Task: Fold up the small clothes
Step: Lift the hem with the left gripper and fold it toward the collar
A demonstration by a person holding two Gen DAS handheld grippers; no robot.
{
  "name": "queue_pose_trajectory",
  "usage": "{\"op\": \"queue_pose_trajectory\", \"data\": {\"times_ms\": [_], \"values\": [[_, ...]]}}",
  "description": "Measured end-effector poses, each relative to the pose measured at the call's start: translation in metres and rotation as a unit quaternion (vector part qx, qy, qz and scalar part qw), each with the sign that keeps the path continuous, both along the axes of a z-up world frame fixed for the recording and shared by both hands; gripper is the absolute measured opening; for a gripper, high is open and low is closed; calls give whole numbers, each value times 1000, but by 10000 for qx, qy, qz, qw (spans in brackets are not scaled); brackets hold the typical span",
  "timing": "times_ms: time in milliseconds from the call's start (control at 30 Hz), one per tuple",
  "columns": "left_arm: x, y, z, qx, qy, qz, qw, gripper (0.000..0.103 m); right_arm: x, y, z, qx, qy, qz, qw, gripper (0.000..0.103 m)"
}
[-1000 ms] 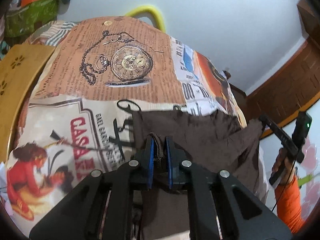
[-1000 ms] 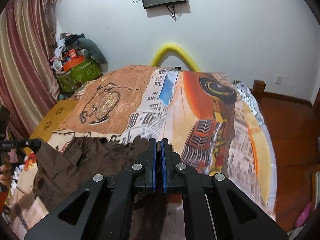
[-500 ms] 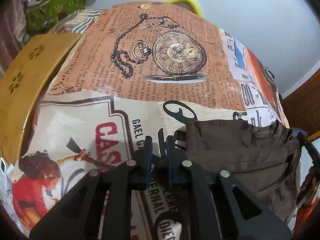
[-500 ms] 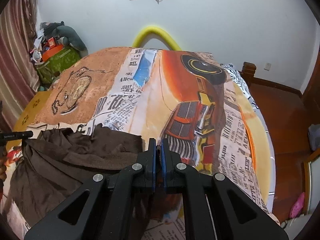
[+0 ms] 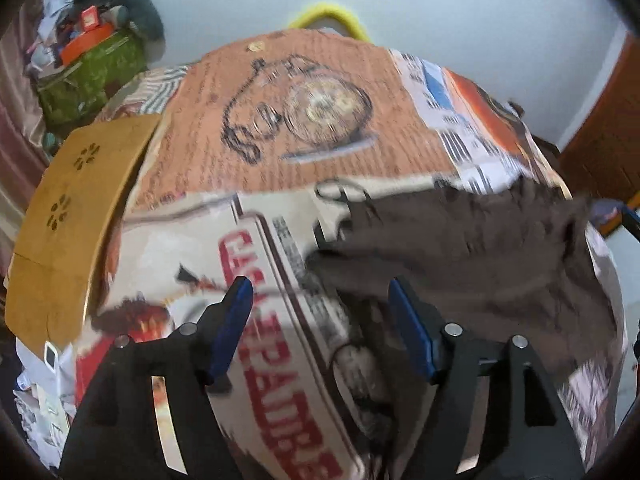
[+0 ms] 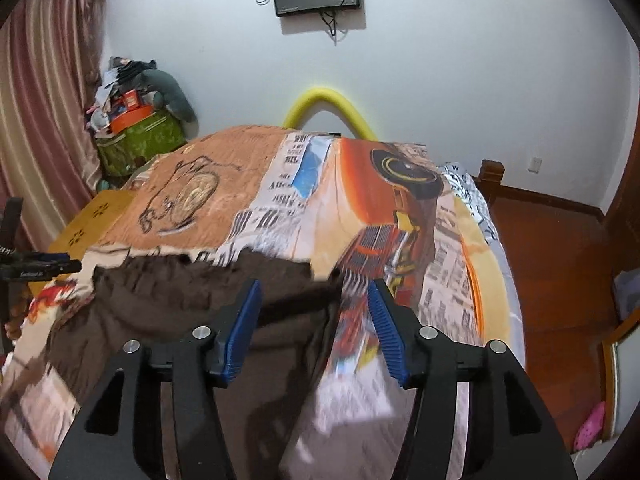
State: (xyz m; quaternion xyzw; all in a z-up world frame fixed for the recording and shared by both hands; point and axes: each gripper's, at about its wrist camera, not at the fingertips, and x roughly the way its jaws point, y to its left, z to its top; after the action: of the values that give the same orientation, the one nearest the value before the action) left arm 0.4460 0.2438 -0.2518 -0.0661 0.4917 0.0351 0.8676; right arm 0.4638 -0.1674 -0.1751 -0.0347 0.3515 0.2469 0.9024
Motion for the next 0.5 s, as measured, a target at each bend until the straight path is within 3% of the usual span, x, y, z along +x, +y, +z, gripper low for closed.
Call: {"op": "queue_pose_trajectory", "data": {"times_ms": [200, 333, 433, 500], "values": [[-45, -23, -20, -263, 416, -276, 9984, 70, -45, -9, -16, -102, 246, 144, 9995, 52], [-68, -36, -26, -451, 471, -361, 9972, 70, -71, -7, -31, -164, 497, 255, 9983, 52], [-76, -50, -31, -327, 407, -543, 9972, 54, -88, -9, -41, -108, 645, 202, 9977, 52], [-76, -58, -35, -433, 472, -616, 9960, 31, -100, -13, -44, -15, 656, 121, 9978, 52]]}}
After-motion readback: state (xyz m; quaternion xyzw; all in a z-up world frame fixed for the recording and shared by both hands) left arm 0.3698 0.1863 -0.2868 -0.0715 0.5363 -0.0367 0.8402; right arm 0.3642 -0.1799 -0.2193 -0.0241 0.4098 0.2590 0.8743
